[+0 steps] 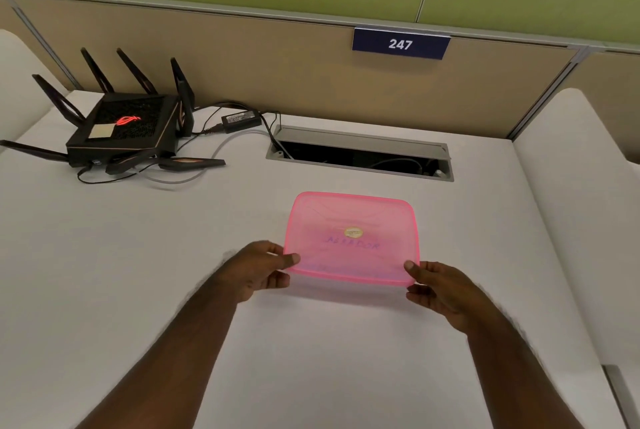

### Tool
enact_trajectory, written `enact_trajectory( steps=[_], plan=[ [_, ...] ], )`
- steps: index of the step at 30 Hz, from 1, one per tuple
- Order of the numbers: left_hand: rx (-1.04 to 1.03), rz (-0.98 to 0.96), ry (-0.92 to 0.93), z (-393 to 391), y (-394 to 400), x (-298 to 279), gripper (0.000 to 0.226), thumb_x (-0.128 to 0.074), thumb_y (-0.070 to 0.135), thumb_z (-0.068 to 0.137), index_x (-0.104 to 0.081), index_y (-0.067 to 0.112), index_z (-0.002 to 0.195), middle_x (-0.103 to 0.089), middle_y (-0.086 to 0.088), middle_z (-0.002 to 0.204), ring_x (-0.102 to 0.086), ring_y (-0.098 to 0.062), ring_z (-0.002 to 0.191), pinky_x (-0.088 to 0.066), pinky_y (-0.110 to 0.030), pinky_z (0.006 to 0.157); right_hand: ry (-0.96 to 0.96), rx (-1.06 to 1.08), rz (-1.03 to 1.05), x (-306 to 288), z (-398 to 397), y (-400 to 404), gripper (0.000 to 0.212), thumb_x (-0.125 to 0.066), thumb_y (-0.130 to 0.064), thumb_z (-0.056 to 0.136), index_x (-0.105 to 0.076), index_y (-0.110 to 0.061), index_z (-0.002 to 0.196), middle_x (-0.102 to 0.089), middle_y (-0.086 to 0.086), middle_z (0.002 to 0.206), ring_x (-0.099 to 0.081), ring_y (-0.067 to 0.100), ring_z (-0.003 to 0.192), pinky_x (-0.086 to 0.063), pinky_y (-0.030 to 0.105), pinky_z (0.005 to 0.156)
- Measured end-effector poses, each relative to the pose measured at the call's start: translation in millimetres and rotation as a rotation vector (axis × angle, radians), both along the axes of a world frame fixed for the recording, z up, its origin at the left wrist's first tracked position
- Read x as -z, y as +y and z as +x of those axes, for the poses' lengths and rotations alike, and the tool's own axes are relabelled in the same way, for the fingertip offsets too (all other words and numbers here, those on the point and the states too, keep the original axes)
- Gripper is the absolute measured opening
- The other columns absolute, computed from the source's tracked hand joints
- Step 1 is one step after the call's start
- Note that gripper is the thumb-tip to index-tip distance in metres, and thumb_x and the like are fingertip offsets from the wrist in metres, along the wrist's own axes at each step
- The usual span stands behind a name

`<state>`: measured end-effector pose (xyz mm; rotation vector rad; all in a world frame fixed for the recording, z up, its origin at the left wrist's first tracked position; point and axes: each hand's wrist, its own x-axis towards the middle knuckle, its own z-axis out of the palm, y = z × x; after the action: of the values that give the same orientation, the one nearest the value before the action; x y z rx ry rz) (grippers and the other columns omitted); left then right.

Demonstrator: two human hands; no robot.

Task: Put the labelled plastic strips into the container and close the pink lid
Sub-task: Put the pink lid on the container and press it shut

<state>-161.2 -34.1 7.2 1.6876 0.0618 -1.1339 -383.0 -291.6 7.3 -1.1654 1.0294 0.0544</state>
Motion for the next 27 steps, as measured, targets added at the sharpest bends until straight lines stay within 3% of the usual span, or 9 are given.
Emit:
enact_trajectory(
  steps=[5, 14, 17, 20, 22, 24, 27],
  plan=[
    [-0.109, -0.156, 0.138, -5, 4, 11, 0.011, -0.071, 0.006, 0.082, -0.063, -0.001, 0.082, -0.066, -0.013, 0.087, -0.064, -0.021, 0.073, -0.061, -0.025, 0.066, -0.01, 0.037, -0.052, 2, 1, 3, 0.036, -0.072, -0.02, 0.084, -0.063, 0.006, 0.107, -0.063, 0.018, 0.091, -0.062, 0.024, 0.079, -0.056, 0.04, 0.084],
    [-0.058, -0.128, 0.111, 0, 6, 17, 0.019, -0.075, 0.013, 0.078, -0.064, 0.0, 0.084, -0.066, -0.011, 0.084, -0.065, -0.019, 0.069, -0.06, -0.024, 0.064, 0.01, -0.022, -0.149, 0, -1, 2, 0.034, -0.073, -0.025, 0.083, -0.065, 0.004, 0.099, -0.065, 0.019, 0.089, -0.064, 0.024, 0.079, -0.06, 0.035, 0.074],
    [0.13, 0.016, 0.048, 10, 6, 7, 0.027, -0.08, 0.024, 0.076, -0.063, 0.007, 0.088, -0.063, -0.008, 0.083, -0.063, -0.018, 0.065, -0.058, -0.03, 0.063, 0.095, -0.152, -0.197, -8, -2, -3, 0.04, -0.075, -0.038, 0.079, -0.064, -0.006, 0.101, -0.067, 0.01, 0.096, -0.065, 0.023, 0.087, -0.061, 0.038, 0.074],
    [0.249, 0.141, -0.06, 27, -5, -7, 0.043, -0.079, 0.038, 0.075, -0.062, 0.014, 0.107, -0.067, -0.005, 0.096, -0.061, -0.02, 0.08, -0.054, -0.033, 0.067, 0.115, -0.234, -0.244, -17, 11, -17, 0.046, -0.07, -0.048, 0.081, -0.059, -0.018, 0.114, -0.068, 0.005, 0.109, -0.065, 0.024, 0.101, -0.058, 0.038, 0.076],
    [0.217, 0.115, -0.149, 37, -23, -17, 0.051, -0.073, 0.049, 0.078, -0.06, 0.017, 0.115, -0.066, -0.004, 0.107, -0.061, -0.023, 0.092, -0.052, -0.034, 0.072, 0.031, -0.172, -0.23, -22, 29, -27, 0.046, -0.064, -0.052, 0.084, -0.06, -0.019, 0.117, -0.069, 0.004, 0.113, -0.066, 0.024, 0.101, -0.056, 0.039, 0.078],
    [0.133, 0.104, -0.251, 44, -47, -24, 0.047, -0.067, 0.052, 0.082, -0.062, 0.016, 0.112, -0.067, -0.006, 0.11, -0.062, -0.025, 0.098, -0.052, -0.037, 0.079, -0.004, -0.113, -0.261, -27, 48, -35, 0.046, -0.059, -0.055, 0.086, -0.061, -0.018, 0.115, -0.067, 0.003, 0.114, -0.065, 0.023, 0.099, -0.055, 0.036, 0.073],
    [-0.019, 0.159, -0.29, 54, -81, -26, 0.044, -0.062, 0.052, 0.085, -0.064, 0.01, 0.101, -0.067, -0.01, 0.102, -0.063, -0.026, 0.089, -0.054, -0.037, 0.08, 0.061, -0.099, -0.305, -28, 74, -43, 0.046, -0.053, -0.061, 0.086, -0.063, -0.019, 0.101, -0.067, 0.003, 0.106, -0.064, 0.022, 0.094, -0.053, 0.034, 0.068]
  ],
)
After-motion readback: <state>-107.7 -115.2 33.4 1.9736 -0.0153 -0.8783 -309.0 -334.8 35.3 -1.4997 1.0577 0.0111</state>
